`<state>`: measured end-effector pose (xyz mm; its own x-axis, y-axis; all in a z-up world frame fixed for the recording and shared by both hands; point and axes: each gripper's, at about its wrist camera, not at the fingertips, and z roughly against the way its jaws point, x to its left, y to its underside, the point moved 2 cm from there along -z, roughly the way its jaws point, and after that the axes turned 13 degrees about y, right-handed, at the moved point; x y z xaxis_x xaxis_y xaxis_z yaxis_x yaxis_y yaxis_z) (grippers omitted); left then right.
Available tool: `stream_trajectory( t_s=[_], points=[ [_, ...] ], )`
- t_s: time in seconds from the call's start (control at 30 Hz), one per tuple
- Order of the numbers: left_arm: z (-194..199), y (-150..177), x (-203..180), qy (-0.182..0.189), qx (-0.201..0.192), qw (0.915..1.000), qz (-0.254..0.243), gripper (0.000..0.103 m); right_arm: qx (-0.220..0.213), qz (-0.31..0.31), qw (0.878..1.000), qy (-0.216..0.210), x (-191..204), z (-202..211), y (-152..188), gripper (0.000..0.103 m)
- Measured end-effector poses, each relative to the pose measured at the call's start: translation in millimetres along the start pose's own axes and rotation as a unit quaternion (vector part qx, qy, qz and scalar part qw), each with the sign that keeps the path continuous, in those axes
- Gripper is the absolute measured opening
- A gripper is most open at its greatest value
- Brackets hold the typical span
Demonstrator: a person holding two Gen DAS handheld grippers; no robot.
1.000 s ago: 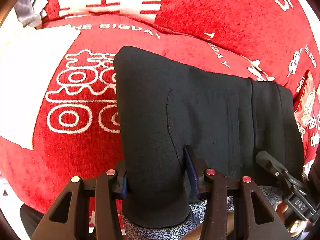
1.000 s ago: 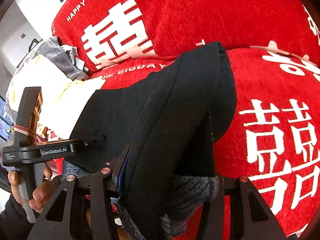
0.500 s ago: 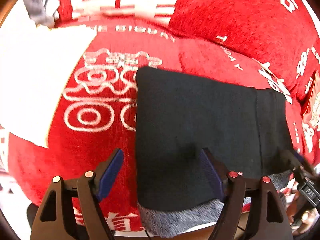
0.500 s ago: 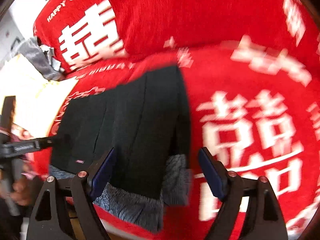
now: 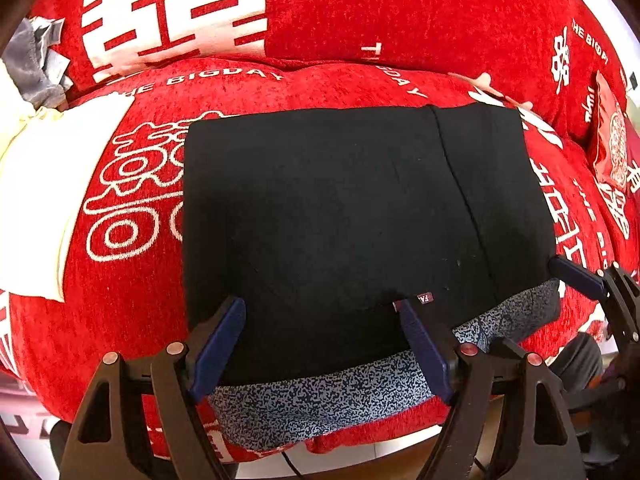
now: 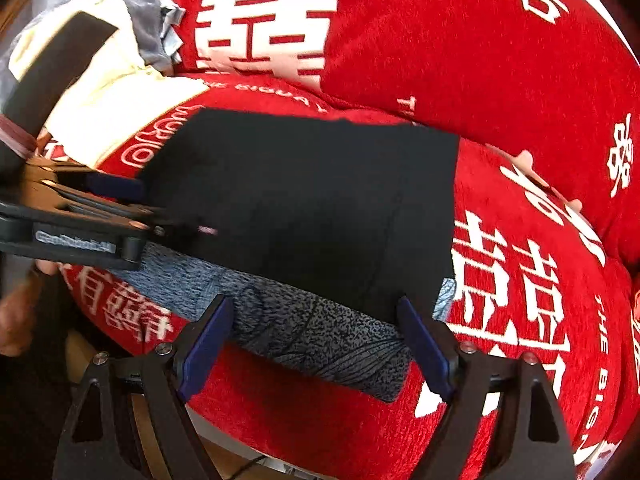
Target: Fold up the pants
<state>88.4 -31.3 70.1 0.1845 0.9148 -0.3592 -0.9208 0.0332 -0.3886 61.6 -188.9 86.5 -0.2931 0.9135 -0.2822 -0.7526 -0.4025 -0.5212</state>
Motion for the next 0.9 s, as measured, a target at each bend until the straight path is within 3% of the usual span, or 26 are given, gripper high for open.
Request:
stream_trajectory(
  t_s=[0.2,0.33,0.5,0.53,0.6,0.63,0.73,0.9],
  points=[
    [15,-25,15,0.015,-0.015,0.9991,0.037,0.081,-0.005,-0.019,1.0,-0.023,-18,12,-22,0.089],
    [14,-58,27,0.002,-0.028,0.998,0.056,0.081,-0.019,-0.038,0.999,-0.012,-32,8,-56,0.089],
    [-10,-81,39,-0.035,-0.002,0.9966,0.075,0.081,0.001,-0.005,1.0,0.004,-19,-26,-96,0.089],
    [-14,-84,41,-0.047,0.0,0.9959,0.077,0.081,0.004,0.006,1.0,0.008,-14,-31,-99,0.089],
    [-20,-87,45,-0.055,0.006,0.9952,0.081,0.095,0.016,0.026,0.999,0.013,-6,-46,-104,0.089],
    [-23,-87,47,-0.053,0.01,0.9947,0.087,0.097,0.027,0.035,0.999,0.014,-3,-56,-105,0.09],
    [-34,-84,53,-0.049,0.024,0.9936,0.098,0.097,0.054,0.039,0.997,0.028,0,-81,-102,0.101],
    [-43,-87,57,-0.045,0.026,0.9934,0.102,0.101,0.068,-0.001,0.998,0.007,-10,-97,-100,0.103]
  ],
)
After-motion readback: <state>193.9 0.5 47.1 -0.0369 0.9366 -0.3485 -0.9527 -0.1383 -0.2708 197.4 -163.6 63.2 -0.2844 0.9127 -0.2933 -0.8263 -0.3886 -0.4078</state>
